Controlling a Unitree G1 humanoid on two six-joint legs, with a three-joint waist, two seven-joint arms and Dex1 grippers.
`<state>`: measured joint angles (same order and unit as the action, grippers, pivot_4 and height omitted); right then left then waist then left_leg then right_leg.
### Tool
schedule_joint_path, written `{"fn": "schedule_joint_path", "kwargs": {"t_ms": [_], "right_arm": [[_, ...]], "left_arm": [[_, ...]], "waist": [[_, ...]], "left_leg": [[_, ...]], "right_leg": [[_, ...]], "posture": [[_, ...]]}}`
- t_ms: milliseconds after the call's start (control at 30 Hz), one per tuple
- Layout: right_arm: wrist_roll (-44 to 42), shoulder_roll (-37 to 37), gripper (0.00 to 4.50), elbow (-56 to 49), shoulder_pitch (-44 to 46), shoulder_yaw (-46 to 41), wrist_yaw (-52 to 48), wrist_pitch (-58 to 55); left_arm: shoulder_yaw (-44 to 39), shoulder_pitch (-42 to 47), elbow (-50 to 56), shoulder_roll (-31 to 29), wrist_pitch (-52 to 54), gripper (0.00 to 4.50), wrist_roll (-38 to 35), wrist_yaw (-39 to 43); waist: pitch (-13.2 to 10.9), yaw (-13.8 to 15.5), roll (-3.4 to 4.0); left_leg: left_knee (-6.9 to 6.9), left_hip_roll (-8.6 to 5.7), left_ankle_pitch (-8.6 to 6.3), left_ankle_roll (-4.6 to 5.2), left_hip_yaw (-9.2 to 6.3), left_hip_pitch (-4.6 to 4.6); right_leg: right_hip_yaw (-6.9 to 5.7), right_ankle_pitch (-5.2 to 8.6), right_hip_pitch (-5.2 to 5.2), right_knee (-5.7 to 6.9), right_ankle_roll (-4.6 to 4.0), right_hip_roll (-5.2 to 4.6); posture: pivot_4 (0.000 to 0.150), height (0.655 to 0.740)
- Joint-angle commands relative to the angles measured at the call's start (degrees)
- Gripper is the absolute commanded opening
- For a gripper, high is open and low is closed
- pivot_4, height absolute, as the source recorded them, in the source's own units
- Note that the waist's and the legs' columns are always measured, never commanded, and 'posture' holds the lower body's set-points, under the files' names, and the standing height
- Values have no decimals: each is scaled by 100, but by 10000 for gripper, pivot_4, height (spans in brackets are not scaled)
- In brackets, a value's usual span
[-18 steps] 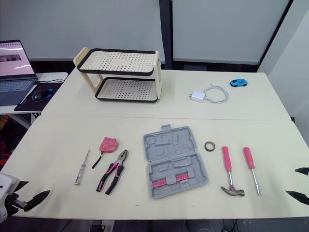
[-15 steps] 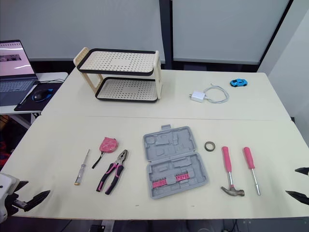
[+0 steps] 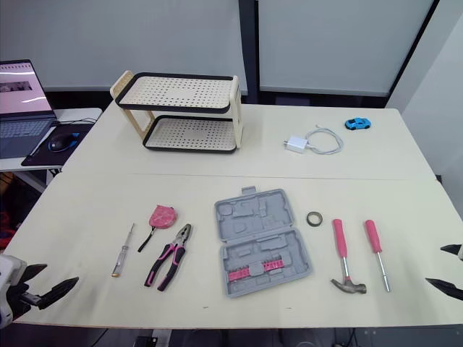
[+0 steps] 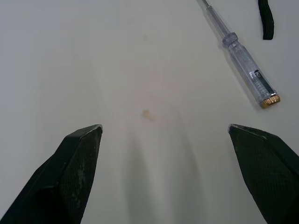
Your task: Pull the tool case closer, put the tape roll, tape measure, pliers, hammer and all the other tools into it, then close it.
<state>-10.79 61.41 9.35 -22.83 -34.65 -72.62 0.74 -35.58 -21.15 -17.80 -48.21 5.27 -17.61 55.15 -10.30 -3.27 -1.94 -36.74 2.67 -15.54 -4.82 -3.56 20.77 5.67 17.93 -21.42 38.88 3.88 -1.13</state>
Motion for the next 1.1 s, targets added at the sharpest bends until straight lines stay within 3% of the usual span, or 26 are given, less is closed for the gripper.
{"fn": "schedule_joint_path", "kwargs": {"t_ms": [33, 300, 500, 733, 867, 967, 1100], "right_arm": [[-144, 26, 44587, -24, 66, -160, 38, -27], [-235, 12, 44587, -82, 49, -187, 69, -136], [-431, -135, 44587, -337, 293, -227, 347, -249], [-955, -214, 44587, -1766, 864, 3, 895, -1553], [-1023, -173, 44587, -2656, 1267, 569, 1283, -2289], [-807, -122, 39071, -2987, 1606, 1190, 1443, -2487], [-642, -57, 26227, -3427, 1959, 1900, 1634, -2949]], "left_arm": [[-226, -57, 7, -101, 9, 45000, -193, 145], [-260, -351, 126, 66, -6, 45000, -263, 121], [-240, -583, 896, 330, 251, 45000, -601, 167], [377, -413, 2515, 489, 1027, 45000, -887, 18], [1006, -2, 3330, 517, 1460, 45000, -923, -223], [1543, 398, 3616, 541, 1580, 41150, -866, -259], [2281, 1007, 3581, 557, 1542, 30308, -566, -290]], "waist": [[0, 0, 0], [0, -1, 0], [0, 0, -1], [-5, 7, 19], [-6, 15, 17], [-14, 20, 19], [-20, 33, 26]], "left_leg": [[0, 0, 0, 0, 0, 0], [0, 0, 0, 0, 0, 0], [-1, 0, 0, 0, 0, 1], [-5, 0, 0, -1, -3, 3], [-5, 0, -1, -1, -8, 7], [-6, 0, -1, -2, -8, 10], [-5, -1, -1, -2, -9, 15]], "right_leg": [[0, 0, 0, 0, 0, 0], [0, 0, 0, 0, 0, 0], [0, 0, 1, 0, 0, 0], [2, 0, 3, 1, 11, 0], [-2, -3, 0, -1, 2, 1], [-1, 5, -1, -3, 23, 0], [-3, -5, -5, -9, 5, 0]], "posture": [[1500, 7350], [1500, 7350], [1500, 7350], [1500, 7350], [1500, 7350], [1500, 7350], [1500, 7350]]}}
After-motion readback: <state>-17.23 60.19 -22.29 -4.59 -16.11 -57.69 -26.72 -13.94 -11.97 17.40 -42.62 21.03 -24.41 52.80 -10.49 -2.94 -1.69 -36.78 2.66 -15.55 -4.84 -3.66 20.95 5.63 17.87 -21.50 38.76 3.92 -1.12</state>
